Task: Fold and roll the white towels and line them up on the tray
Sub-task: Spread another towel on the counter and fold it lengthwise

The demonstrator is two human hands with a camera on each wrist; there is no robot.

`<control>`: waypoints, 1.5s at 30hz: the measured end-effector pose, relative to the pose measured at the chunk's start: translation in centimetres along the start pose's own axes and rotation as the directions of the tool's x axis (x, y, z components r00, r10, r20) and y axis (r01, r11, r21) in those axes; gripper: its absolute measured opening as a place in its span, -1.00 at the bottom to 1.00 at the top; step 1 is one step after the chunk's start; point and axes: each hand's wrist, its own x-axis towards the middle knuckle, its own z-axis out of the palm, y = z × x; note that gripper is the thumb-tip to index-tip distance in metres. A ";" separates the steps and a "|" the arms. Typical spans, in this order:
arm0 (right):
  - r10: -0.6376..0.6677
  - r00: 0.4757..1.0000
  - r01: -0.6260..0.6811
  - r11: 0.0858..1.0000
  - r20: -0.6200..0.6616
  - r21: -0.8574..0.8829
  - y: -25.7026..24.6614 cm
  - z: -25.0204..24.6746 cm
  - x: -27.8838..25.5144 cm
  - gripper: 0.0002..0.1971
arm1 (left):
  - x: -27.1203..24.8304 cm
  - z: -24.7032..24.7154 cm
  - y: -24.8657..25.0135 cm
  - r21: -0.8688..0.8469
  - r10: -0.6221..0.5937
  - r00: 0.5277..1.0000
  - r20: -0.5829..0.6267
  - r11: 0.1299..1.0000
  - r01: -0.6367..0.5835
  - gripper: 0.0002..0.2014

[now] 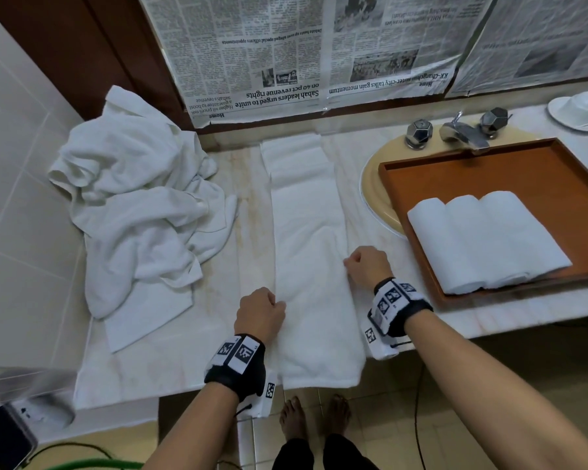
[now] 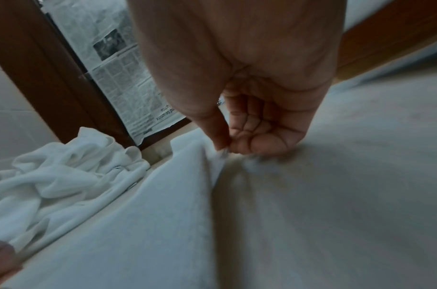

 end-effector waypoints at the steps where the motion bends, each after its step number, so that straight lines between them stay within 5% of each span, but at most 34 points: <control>1: -0.014 1.000 0.014 1.000 -0.008 -0.004 0.2 -0.5 0.5 -0.81 | 0.2 -0.1 0.0 0.006 0.015 1.000 0.011 1.000 -0.015 -0.87; 8: -0.113 0.992 0.120 0.981 0.054 -0.152 0.7 -1.5 1.3 -0.90 | 0.7 0.5 1.0 -0.060 0.129 0.991 0.036 0.990 -0.127 -0.88; 12: -0.018 0.995 0.026 0.996 0.097 -0.082 1.2 -1.6 0.7 -0.82 | 1.4 0.5 2.6 -0.058 0.206 0.977 -0.061 0.976 -0.210 -0.78; 17: 0.051 0.992 -0.041 0.995 0.118 -0.092 2.3 -0.6 -1.3 -0.62 | 2.6 1.1 4.6 -0.066 0.125 0.991 -0.039 0.990 -0.127 -0.71; 23: 0.007 0.994 -0.002 0.999 0.111 -0.047 3.0 0.2 -2.5 -0.84 | 3.4 1.2 6.4 -0.066 -0.049 0.997 0.053 0.996 0.052 -0.65; 28: -0.010 0.999 0.012 0.996 0.031 -0.089 3.2 -1.2 -2.0 -0.97 | 3.5 0.9 6.5 -0.021 -0.033 0.997 0.070 0.999 0.035 -0.68; 33: 0.020 0.999 -0.023 0.993 -0.029 -0.113 3.7 -0.7 -3.1 -0.86 | 3.2 1.1 5.6 0.000 0.096 0.992 0.076 0.995 -0.097 -0.82; 36: -0.037 0.991 0.040 0.999 -0.127 0.019 4.4 -0.3 -4.2 -0.91 | 2.8 0.9 4.8 -0.035 0.162 0.987 0.012 0.986 -0.162 -0.66; 39: -0.055 0.995 0.067 0.985 -0.079 0.157 4.5 0.0 -4.8 -0.81 | 2.6 0.7 4.5 -0.089 0.180 0.984 0.002 0.980 -0.179 -0.65; 45: -0.020 1.000 0.022 0.992 -0.014 0.122 4.5 0.1 -3.9 -0.85 | 2.6 0.8 4.1 -0.296 0.136 0.991 0.013 0.947 -0.126 -0.78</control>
